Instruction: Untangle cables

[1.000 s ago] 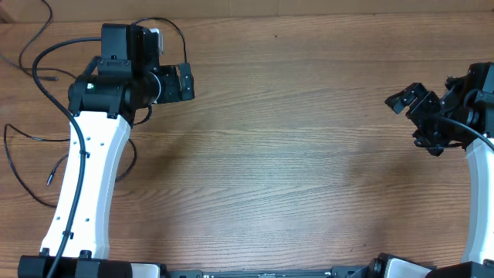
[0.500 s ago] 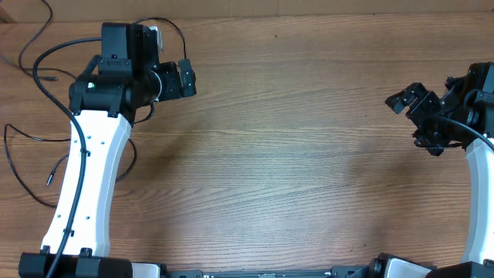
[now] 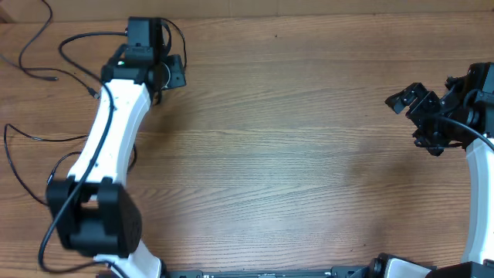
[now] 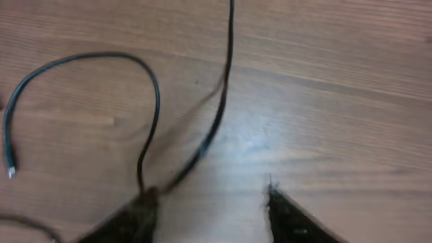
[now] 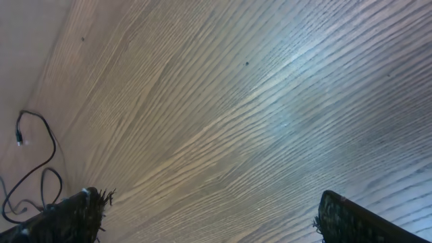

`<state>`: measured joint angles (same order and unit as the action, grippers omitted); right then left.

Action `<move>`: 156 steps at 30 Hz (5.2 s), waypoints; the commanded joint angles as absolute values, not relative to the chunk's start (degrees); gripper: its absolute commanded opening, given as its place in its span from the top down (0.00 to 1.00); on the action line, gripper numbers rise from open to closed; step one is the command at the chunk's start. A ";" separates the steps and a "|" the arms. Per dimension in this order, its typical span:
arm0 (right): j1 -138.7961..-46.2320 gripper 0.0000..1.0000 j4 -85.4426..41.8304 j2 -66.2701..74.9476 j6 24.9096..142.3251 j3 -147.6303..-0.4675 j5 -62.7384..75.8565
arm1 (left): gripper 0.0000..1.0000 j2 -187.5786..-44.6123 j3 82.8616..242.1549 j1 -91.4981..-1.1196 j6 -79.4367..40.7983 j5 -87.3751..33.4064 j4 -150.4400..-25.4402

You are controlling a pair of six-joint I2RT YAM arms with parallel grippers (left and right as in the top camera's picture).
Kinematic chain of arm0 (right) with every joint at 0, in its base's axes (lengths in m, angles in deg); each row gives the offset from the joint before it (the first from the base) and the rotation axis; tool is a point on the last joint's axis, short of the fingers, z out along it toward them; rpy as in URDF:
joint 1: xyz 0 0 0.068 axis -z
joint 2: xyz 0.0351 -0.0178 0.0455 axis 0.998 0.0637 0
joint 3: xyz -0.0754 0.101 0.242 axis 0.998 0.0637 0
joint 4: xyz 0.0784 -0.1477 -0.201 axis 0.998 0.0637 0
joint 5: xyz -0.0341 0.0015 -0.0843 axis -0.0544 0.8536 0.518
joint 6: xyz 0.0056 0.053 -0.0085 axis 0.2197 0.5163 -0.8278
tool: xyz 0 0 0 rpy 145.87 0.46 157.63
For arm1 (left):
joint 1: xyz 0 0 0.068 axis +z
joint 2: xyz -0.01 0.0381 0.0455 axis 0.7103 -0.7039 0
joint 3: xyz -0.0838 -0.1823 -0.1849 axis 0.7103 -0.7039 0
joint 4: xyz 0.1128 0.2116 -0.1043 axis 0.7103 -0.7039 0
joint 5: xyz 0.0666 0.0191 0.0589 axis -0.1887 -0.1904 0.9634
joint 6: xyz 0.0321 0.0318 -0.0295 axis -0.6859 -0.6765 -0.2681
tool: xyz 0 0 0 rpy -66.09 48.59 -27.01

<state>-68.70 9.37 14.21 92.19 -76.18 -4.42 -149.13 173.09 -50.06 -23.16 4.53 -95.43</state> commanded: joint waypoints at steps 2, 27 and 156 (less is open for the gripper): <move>-68.61 0.00 9.18 14.38 91.94 -76.64 -3.83 | 0.73 -156.26 173.02 -50.12 -24.97 7.00 -91.23; -68.61 0.00 9.18 14.38 91.94 -76.64 -3.83 | 0.96 -167.16 182.75 -42.45 -36.84 2.26 -95.89; -68.61 0.00 9.18 14.38 91.94 -76.64 -3.86 | 0.01 -164.24 229.74 -39.92 -24.82 9.58 -134.66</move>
<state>-68.72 9.42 14.27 92.19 -76.18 -4.45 -171.82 228.23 -40.05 -20.51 12.60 -133.17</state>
